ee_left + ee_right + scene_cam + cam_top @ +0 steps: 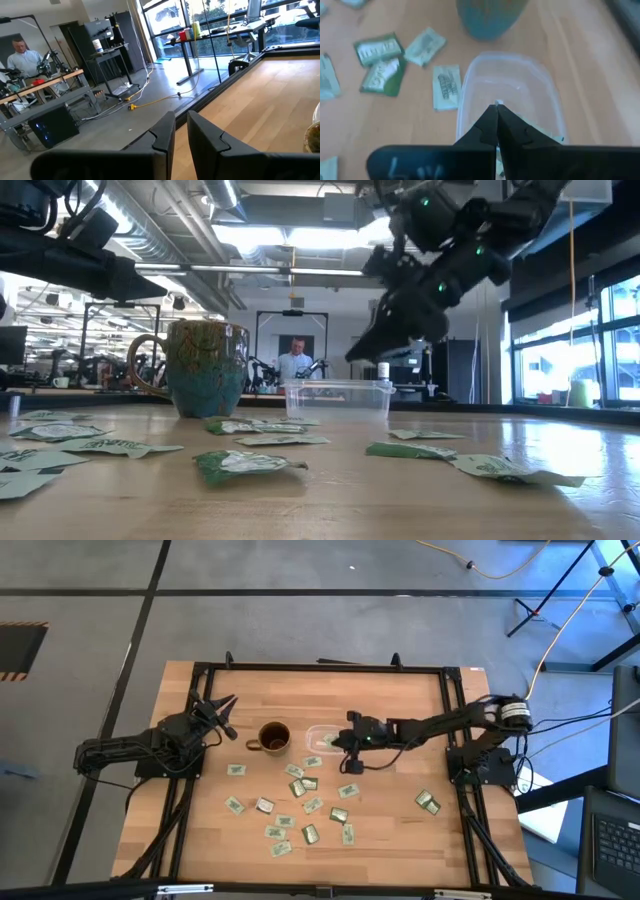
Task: Pick and place items into bin
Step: Put the light green stevia pack into the transparent bin, then put the green truvia pack into the transparent bin
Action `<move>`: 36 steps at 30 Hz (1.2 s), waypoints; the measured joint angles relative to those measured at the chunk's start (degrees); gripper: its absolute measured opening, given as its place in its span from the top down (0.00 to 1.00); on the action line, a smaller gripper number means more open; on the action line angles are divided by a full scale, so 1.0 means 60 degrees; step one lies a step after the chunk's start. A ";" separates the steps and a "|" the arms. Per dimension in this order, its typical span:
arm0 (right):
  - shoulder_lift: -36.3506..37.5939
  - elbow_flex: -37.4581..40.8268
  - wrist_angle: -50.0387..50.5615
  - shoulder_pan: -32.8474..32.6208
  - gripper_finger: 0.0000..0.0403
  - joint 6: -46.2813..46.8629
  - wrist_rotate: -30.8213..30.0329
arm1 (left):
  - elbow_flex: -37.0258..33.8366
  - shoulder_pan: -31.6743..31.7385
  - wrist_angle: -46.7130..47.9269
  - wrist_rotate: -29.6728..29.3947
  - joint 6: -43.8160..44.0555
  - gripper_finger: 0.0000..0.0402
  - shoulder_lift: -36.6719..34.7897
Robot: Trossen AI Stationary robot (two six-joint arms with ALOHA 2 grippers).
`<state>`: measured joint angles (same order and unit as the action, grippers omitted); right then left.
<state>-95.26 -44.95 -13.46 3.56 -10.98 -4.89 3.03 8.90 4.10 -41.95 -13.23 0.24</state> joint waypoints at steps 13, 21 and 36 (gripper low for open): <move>-0.0430 -0.0004 -0.0122 0.0006 0.96 0.0000 -0.0755 | 0.0000 0.0001 0.0000 -0.0015 -0.0001 0.89 0.0002; -0.0430 -0.0004 -0.0091 0.0006 0.81 -0.0002 -0.0783 | 0.0000 -0.0002 0.0000 -0.0022 -0.0001 0.89 -0.0001; 0.3637 -0.0018 0.6166 -0.1055 0.69 0.3593 -0.0431 | 0.0000 -0.0003 0.0000 -0.0025 -0.0001 0.89 0.0002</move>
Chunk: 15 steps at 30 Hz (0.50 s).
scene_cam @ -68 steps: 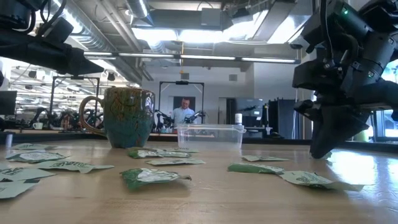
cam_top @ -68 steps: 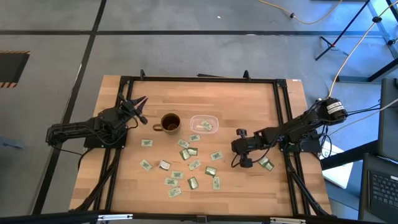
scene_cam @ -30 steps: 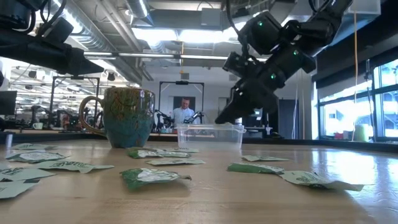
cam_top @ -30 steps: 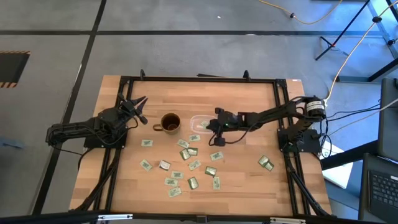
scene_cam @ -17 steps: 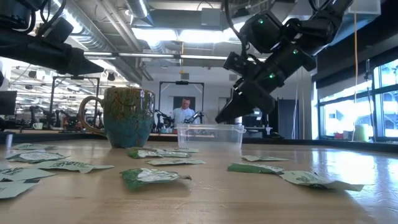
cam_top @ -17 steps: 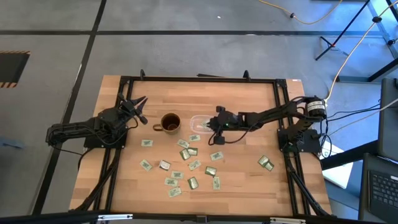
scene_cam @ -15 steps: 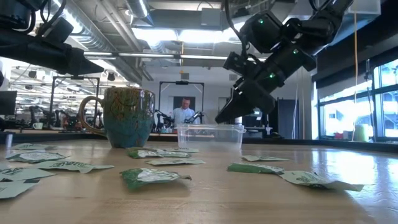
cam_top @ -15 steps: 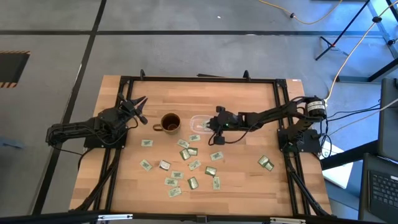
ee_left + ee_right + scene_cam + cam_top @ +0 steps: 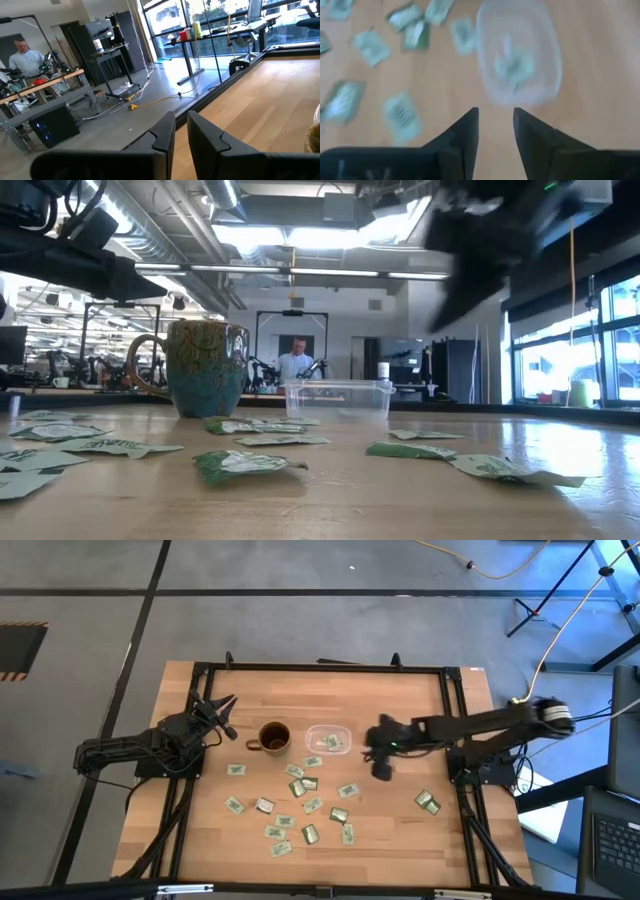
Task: Pick and place items into bin
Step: Put the green truvia pack into the transparent bin
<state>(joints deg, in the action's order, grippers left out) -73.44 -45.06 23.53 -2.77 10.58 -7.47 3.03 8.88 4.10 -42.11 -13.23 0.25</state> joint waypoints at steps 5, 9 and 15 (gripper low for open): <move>0.1241 0.0000 0.3547 -0.0950 0.71 0.4356 0.0318 | 0.0000 0.0000 0.0000 -0.0003 0.0000 0.89 -0.0003; 0.1352 0.0003 0.5272 -0.1796 0.74 0.6943 0.1319 | 0.0000 0.0003 0.0000 -0.0003 0.0000 0.89 -0.0001; 0.0834 0.0011 0.6060 -0.2817 0.78 0.9121 0.2013 | 0.0000 0.0002 0.0000 -0.0003 0.0001 0.89 -0.0001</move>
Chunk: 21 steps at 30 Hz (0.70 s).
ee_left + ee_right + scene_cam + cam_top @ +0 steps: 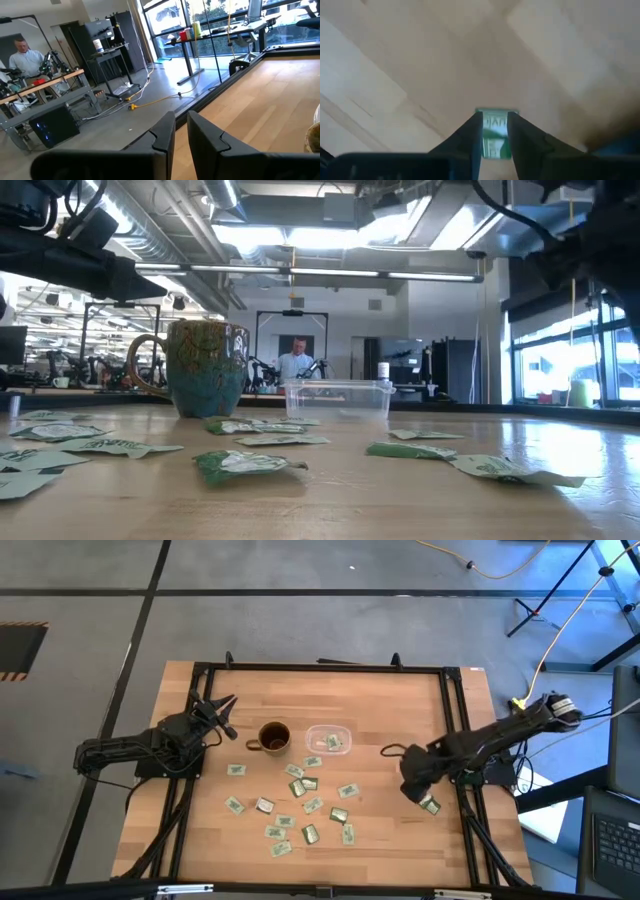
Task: Pick and place items into bin
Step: Put the green truvia pack into the transparent bin
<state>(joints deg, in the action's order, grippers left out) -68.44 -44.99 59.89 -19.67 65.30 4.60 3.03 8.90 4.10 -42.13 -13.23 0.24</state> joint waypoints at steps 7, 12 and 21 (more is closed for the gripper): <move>-0.0990 0.0108 0.0049 -0.0896 0.78 0.1608 0.0574 | 0.0000 0.0001 0.0000 0.0002 -0.0001 0.89 -0.0001; -0.1580 0.0549 -0.0138 -0.1435 0.78 0.2548 0.1200 | 0.0000 0.0001 0.0000 0.0003 -0.0001 0.89 0.0001; -0.1987 0.1366 -0.1244 -0.1612 0.78 0.2611 0.1177 | 0.0000 0.0000 0.0000 0.0001 0.0003 0.89 0.0000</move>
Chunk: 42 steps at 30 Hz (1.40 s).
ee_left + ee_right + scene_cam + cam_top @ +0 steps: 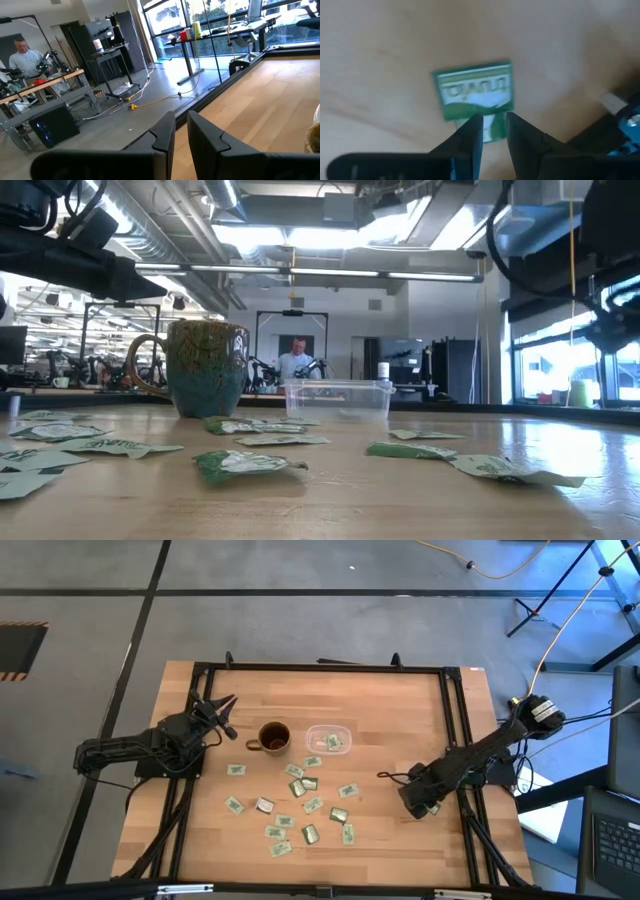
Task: Pick and place items into bin
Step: Put the green truvia pack into the transparent bin
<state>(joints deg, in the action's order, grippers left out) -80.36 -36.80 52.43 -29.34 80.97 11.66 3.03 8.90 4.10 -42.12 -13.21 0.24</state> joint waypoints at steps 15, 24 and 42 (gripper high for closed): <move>-0.0041 0.0529 -0.0606 0.0007 0.78 -0.0011 -0.0176 | 0.0000 0.0001 0.0000 -0.0001 0.0000 0.89 0.0001; -0.0050 0.0536 -0.0725 0.0011 0.88 -0.0022 -0.0208 | 0.0000 0.0001 0.0000 0.0000 -0.0002 0.89 0.0000; -0.0097 0.0167 -0.0032 0.0018 1.00 -0.0055 -0.0572 | 0.0000 0.0001 -0.0001 0.0001 0.0000 0.89 0.0000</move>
<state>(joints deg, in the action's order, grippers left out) -80.95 -35.80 52.24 -29.24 80.64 8.23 3.03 8.91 4.09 -42.11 -13.21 0.24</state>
